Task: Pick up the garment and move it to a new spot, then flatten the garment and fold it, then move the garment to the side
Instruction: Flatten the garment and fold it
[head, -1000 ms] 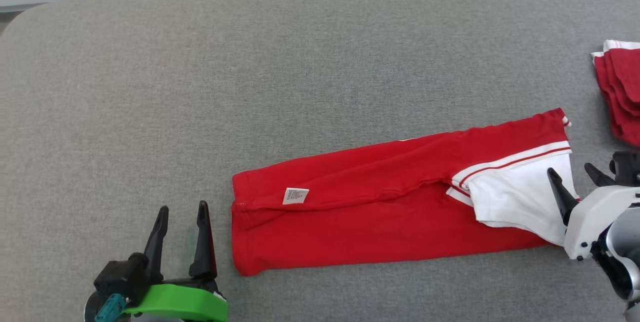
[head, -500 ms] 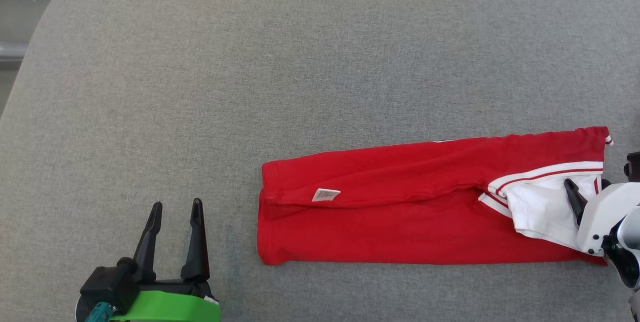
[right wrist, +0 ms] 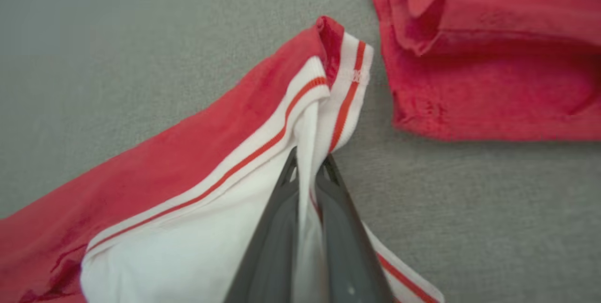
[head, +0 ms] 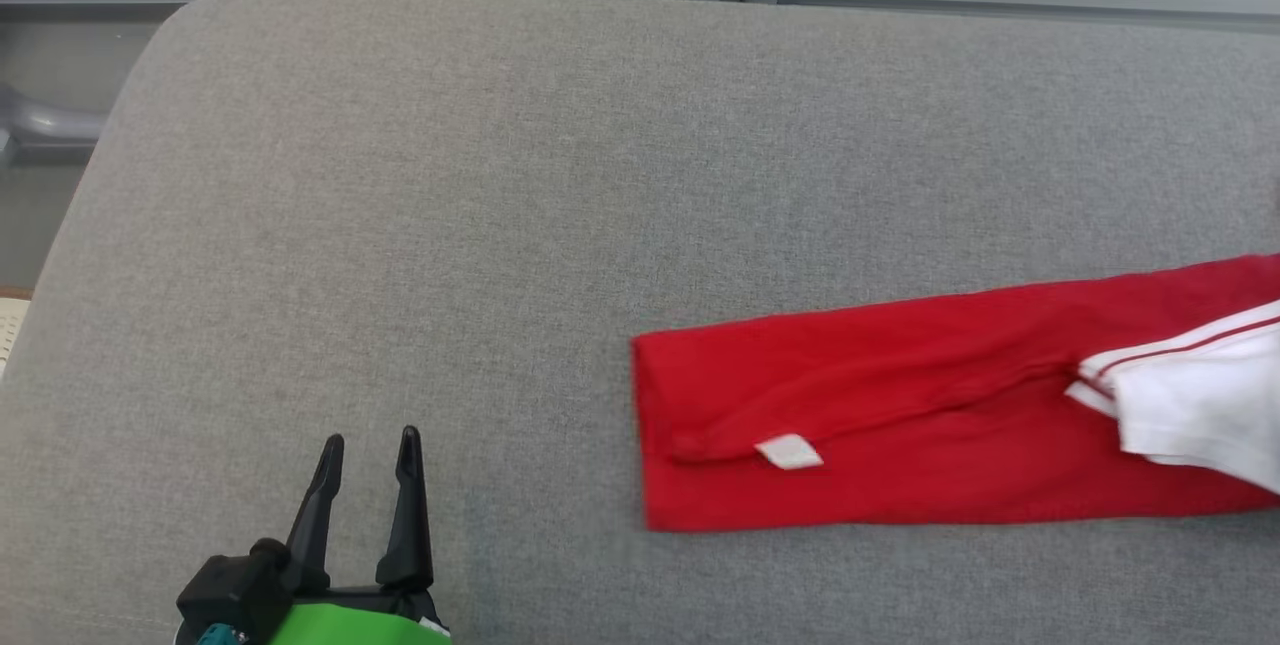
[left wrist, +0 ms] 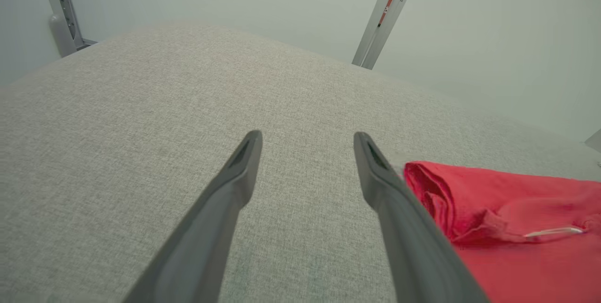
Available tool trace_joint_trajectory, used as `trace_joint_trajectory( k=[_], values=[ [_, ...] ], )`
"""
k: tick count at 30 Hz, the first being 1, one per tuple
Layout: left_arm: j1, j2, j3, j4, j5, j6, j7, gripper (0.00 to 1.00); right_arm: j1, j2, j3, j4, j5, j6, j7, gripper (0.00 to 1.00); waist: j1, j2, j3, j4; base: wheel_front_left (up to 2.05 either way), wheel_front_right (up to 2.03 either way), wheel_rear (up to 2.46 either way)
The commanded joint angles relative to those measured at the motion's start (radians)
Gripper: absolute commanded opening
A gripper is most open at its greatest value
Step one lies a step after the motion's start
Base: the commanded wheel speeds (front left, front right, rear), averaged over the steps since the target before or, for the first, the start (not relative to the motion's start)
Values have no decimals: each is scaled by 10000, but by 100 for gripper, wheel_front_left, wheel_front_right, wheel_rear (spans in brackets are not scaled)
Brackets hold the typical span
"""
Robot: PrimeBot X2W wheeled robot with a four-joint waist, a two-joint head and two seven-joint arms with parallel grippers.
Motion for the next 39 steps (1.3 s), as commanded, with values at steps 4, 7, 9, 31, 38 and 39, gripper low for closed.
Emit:
trace_joint_trajectory(
  k=[4,7,9,31,38,39],
  values=[
    [281,-4,-81,78,-244,35,5,100,258,-953,-1241,-133,21,-18,267,0,0,0,-419,278,0,0,0],
    [418,-3,-114,124,-279,89,4,100,389,-1211,-1474,-679,26,-14,577,0,0,0,-602,344,0,0,0],
    [485,-3,-165,121,-357,135,5,100,538,-1172,-1204,-1265,70,-14,841,0,0,0,-683,363,0,0,0],
    [334,0,-676,797,-336,174,5,100,336,2821,4381,-2561,-878,-14,-20,0,0,0,-500,73,0,0,0],
    [349,0,-773,923,-392,165,5,100,114,3304,4409,-2003,-1130,-14,-227,5,0,0,-595,-12,0,0,0],
    [345,0,-802,946,-397,156,5,100,79,3392,4408,-1937,-1136,-14,-319,9,0,0,-606,-32,0,0,0]
  ],
)
